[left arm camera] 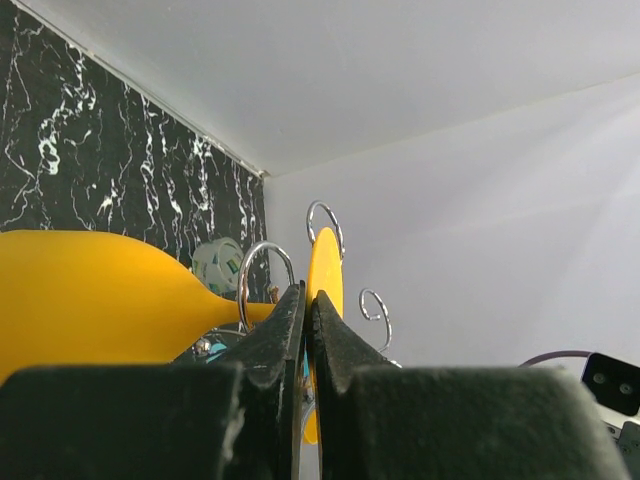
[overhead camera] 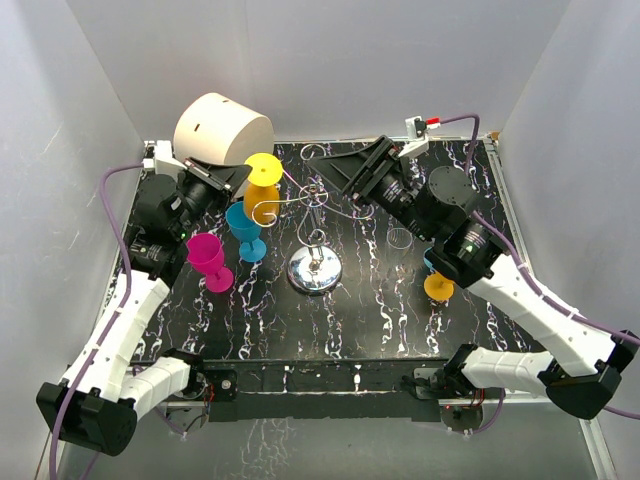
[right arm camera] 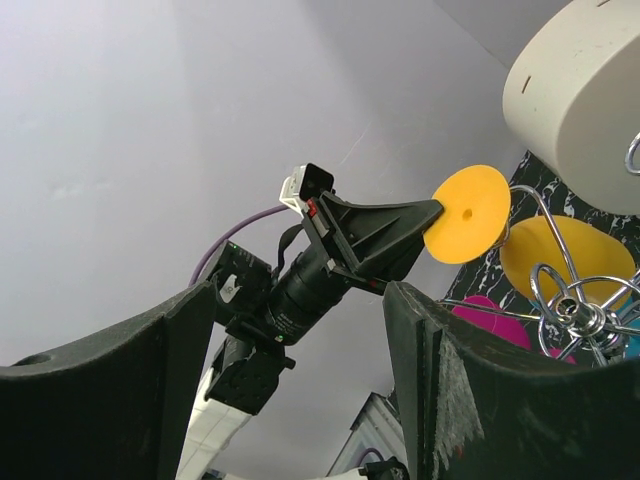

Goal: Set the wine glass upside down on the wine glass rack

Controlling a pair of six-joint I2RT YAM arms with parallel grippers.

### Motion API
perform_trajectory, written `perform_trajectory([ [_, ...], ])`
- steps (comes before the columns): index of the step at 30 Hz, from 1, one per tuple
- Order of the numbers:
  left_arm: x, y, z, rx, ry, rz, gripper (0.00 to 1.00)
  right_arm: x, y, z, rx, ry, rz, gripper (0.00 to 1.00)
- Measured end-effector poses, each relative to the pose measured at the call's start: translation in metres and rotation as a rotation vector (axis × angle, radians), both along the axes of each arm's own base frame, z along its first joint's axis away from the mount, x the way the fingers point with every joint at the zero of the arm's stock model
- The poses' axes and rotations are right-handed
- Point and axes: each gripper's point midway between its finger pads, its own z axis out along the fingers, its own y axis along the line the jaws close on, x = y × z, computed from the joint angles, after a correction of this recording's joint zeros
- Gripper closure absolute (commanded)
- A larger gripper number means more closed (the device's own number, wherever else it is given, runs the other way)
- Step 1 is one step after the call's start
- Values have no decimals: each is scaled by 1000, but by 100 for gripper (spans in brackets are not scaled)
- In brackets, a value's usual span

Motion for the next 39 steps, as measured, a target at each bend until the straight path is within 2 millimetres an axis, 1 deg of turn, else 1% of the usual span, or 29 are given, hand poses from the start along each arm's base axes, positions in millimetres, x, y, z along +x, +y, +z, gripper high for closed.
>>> perform_trajectory([
  [5, -4, -5, -3, 4, 4, -34, 100, -1, -6, 1, 1, -2, -18, 34],
  [10, -6, -6, -10, 26, 25, -48, 100, 0, -10, 0, -4, 1, -38, 34],
  [20, -7, -12, -10, 8, 31, -79, 97, 1, -15, 3, 0, -3, -64, 34],
  [25, -8, -13, -13, -6, 42, -83, 92, 2, -16, 3, 0, -1, -71, 34],
  [30, -8, -13, -22, -9, 68, -86, 84, 3, -17, 2, -1, 1, -77, 34],
  [39, -9, -13, -35, -6, 116, -81, 67, 4, -17, -4, -18, 17, -79, 34],
])
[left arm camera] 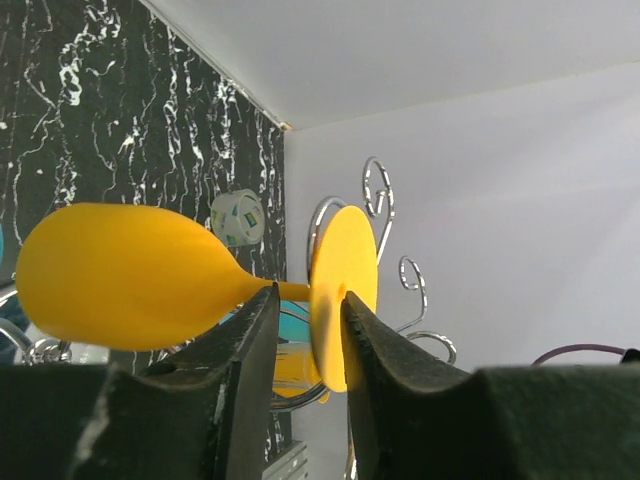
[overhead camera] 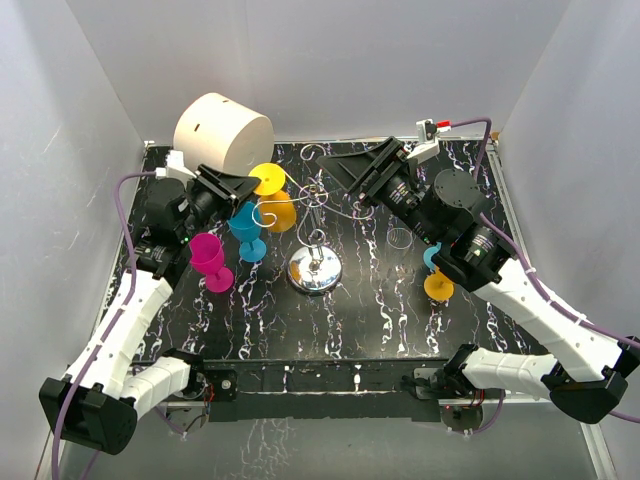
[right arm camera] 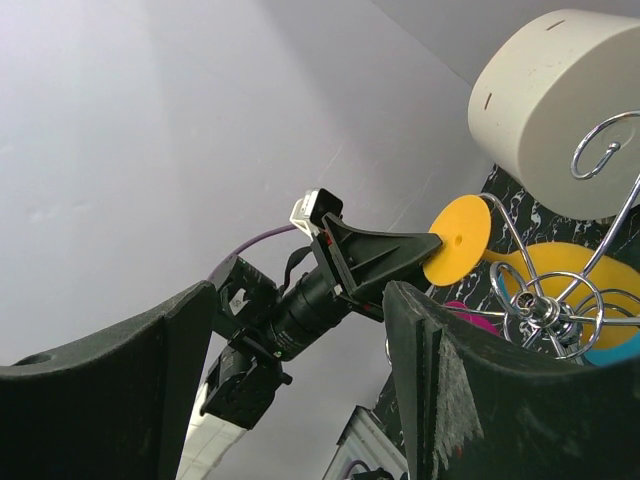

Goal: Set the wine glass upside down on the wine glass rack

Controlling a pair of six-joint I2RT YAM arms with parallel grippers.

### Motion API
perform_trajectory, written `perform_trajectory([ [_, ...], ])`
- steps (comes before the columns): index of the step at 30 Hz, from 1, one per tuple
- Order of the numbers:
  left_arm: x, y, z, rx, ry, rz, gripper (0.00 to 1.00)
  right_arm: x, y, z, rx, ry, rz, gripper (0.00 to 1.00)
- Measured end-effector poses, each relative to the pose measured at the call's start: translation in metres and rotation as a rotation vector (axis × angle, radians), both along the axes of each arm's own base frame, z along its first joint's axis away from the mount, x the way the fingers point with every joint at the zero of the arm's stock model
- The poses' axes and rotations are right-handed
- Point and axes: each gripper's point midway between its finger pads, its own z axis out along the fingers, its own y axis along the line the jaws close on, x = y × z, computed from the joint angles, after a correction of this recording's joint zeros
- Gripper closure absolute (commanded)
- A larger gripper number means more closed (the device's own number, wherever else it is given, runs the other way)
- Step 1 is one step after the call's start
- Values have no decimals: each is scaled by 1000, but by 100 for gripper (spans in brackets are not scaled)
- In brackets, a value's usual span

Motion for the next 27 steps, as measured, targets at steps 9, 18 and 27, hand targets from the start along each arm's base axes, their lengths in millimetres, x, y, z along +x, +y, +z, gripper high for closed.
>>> perform_trajectory([
  [9, -5, 8, -12, 74, 42, 22, 42, 0, 0, 0, 0, 0, 0, 34],
  [18, -20, 37, 33, 247, -54, 114, 28, 1, 0, -9, -25, 25, -6, 34],
  [27, -35, 73, 33, 528, -85, 186, 30, 9, -23, -39, -139, 83, -122, 35],
])
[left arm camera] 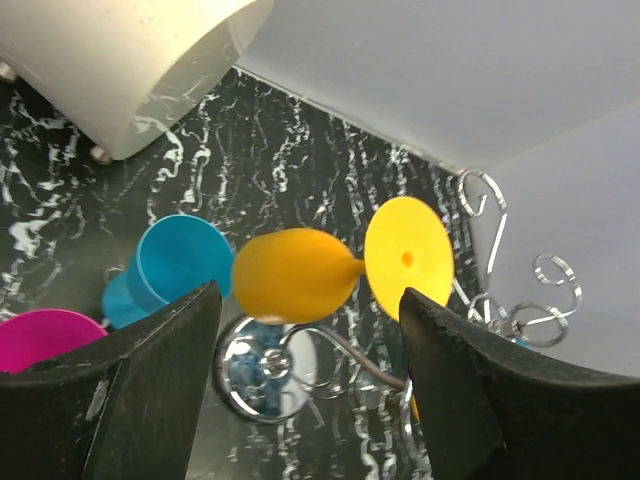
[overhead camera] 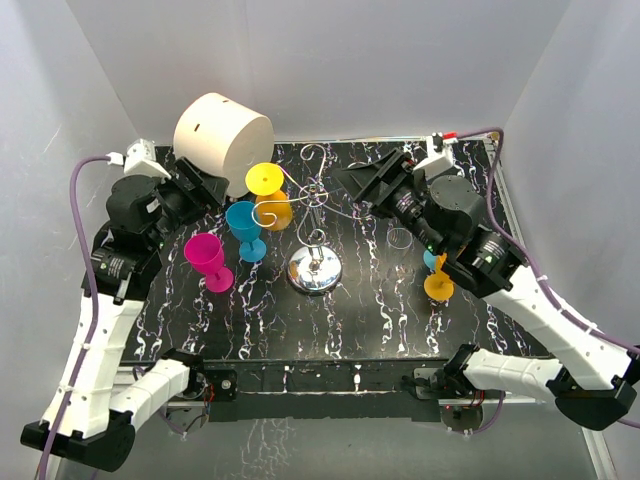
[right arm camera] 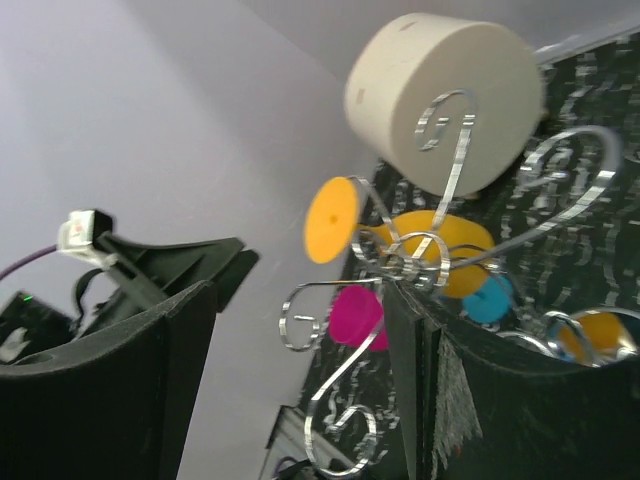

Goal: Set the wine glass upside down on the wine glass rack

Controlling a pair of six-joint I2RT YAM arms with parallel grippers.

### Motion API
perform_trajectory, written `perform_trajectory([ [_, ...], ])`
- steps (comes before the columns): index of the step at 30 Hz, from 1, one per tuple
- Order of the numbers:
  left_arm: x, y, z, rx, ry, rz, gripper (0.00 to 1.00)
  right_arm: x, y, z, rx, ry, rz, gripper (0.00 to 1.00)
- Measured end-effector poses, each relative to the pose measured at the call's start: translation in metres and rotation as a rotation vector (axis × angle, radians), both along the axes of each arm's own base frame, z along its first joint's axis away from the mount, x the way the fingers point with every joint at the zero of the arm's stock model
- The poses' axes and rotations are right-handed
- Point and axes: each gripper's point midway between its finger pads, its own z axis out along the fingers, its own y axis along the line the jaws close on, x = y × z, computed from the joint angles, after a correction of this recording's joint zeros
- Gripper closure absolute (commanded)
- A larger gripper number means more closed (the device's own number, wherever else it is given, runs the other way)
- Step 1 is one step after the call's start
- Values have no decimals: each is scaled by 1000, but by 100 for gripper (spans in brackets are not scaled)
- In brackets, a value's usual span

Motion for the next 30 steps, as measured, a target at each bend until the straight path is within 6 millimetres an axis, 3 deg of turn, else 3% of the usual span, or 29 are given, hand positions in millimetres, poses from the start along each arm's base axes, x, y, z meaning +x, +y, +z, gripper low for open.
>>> perform_trajectory([
  [6, -11, 6, 4, 186, -65, -73, 25, 9, -50, -36, -188, 80, -220, 38],
  [9, -20, 10, 22, 250, -160, -92, 23, 8, -79, -56, -289, 127, -329, 44],
  [11, -29, 12, 37, 275, -230, -102, 22, 6, -97, -72, -356, 166, -390, 54],
  [14, -38, 12, 55, 295, -317, -117, 21, 2, -115, -96, -457, 232, -449, 60],
  [18, -42, 7, 71, 309, -371, -150, 21, -1, -122, -129, -596, 321, -456, 62],
  [24, -46, -4, 98, 289, -450, -207, 20, -1, -114, -181, -788, 475, -418, 65],
  [30, -66, -5, 123, 272, -554, -219, 19, -2, -112, -191, -799, 510, -391, 67],
])
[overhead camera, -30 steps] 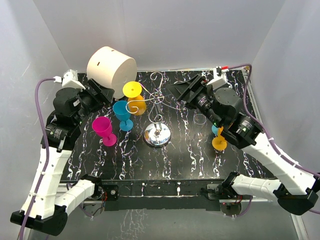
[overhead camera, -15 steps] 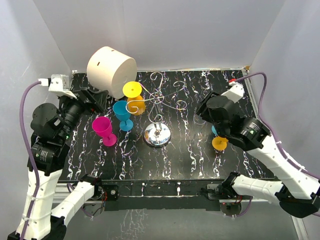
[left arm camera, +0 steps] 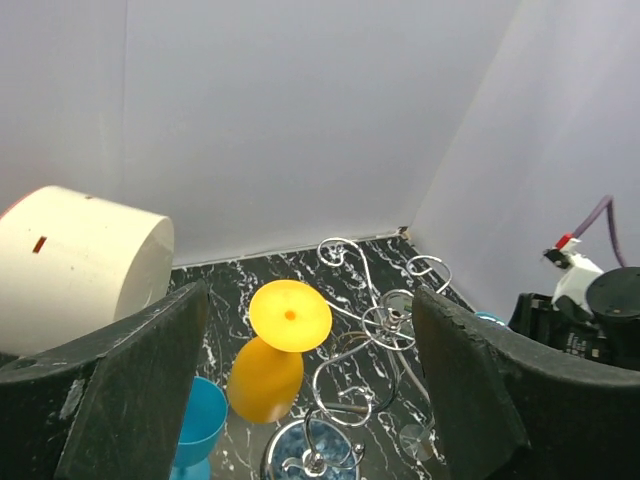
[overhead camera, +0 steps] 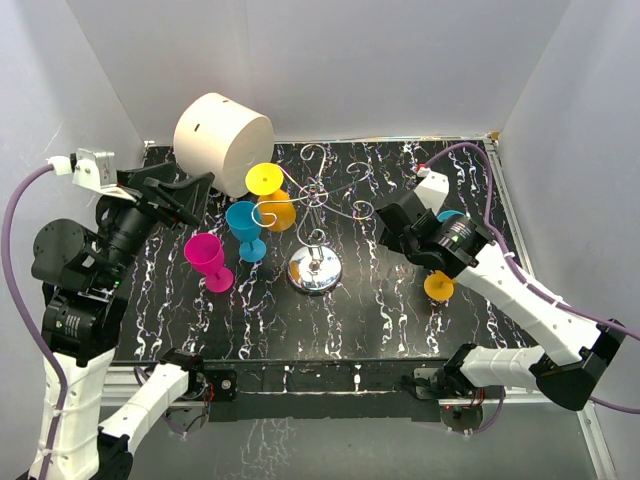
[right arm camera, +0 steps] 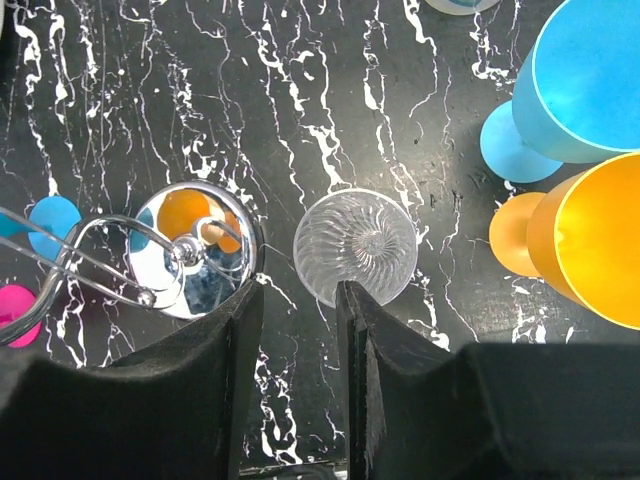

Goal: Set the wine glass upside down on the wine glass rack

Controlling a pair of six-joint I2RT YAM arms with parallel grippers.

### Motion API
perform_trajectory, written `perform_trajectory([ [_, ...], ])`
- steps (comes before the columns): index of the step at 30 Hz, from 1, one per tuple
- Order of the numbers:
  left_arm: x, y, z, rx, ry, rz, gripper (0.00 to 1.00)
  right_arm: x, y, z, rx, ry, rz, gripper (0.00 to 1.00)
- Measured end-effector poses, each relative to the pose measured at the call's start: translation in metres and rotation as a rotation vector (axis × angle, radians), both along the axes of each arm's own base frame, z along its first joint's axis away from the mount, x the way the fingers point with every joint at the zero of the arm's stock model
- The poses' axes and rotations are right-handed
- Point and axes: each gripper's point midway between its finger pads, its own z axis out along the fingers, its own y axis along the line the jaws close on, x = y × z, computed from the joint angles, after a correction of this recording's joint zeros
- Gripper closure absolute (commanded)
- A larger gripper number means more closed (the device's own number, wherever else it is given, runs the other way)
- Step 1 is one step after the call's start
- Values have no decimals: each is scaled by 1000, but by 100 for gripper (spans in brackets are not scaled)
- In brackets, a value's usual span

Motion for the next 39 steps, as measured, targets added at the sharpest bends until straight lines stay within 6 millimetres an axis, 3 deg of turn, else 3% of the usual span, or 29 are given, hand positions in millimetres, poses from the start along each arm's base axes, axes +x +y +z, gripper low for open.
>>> perform_trajectory([
  [10, -2, -3, 6, -10, -20, -17, 19, 21, -10, -29, 62, 44, -13, 68],
  [22, 2, -6, 5, -14, -11, -28, 18, 29, -1, -32, 85, 47, 38, 61],
  [33, 8, -11, 2, -20, 8, -48, 18, 29, -13, -63, -50, 170, -1, 78],
  [39, 10, -14, 3, -26, 8, -60, 18, 30, -20, -49, -86, 159, -13, 79],
])
